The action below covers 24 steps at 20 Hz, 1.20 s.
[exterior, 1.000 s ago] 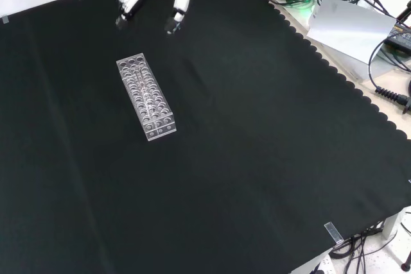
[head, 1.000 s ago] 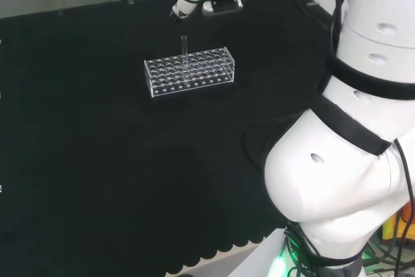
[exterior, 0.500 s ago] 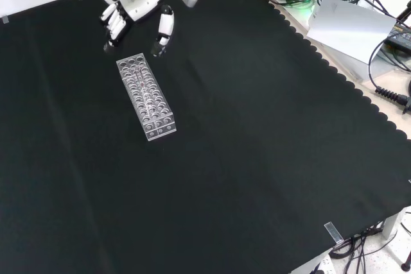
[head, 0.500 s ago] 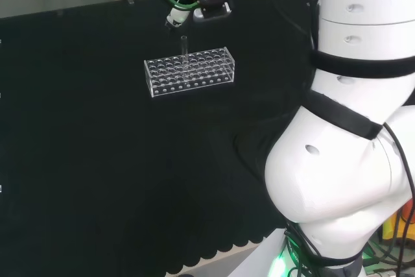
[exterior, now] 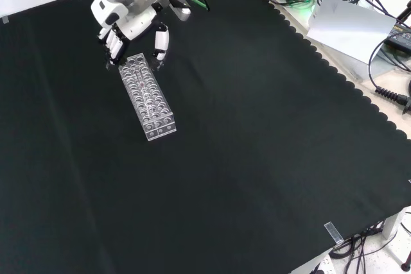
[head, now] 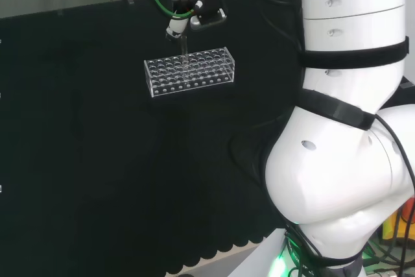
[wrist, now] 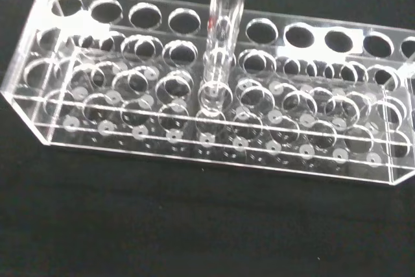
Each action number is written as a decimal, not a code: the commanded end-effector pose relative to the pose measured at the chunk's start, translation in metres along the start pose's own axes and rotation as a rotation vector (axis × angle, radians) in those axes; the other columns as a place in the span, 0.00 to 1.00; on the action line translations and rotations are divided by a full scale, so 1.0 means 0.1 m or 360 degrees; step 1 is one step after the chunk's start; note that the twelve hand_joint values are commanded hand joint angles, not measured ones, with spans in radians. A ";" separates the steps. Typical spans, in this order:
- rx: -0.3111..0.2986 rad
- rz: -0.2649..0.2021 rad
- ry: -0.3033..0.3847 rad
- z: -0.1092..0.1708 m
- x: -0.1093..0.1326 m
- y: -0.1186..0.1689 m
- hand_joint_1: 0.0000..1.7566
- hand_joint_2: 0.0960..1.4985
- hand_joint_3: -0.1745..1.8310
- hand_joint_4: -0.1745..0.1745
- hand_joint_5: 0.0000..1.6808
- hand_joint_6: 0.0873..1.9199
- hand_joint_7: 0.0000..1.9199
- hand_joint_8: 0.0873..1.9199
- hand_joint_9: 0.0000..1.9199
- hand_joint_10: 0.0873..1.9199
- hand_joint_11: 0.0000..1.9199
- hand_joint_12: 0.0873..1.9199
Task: Pick up the test tube.
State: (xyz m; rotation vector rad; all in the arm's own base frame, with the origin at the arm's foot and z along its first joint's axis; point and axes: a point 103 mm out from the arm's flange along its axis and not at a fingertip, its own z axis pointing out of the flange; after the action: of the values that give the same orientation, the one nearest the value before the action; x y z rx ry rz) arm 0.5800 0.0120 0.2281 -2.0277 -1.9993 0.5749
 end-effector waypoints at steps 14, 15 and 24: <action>0.0035 0.0020 -0.0010 0.30 -0.03 -0.05 0.43 0.49 0.30 0.10 0.28 0.14 0.41 0.42 0.34 0.39 0.13 0.77; 0.0024 0.0021 -0.0005 0.31 -0.03 -0.05 0.43 0.49 0.31 0.09 0.27 0.18 0.42 0.42 0.35 0.38 0.14 0.77; -0.0153 0.0058 0.0093 0.40 0.00 0.03 0.51 0.45 0.35 0.07 0.33 0.35 0.55 0.40 0.45 0.34 0.26 0.71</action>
State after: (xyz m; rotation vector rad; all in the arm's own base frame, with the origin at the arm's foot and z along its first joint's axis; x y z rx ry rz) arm 0.5619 0.0064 0.1932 -2.0675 -1.9967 0.5191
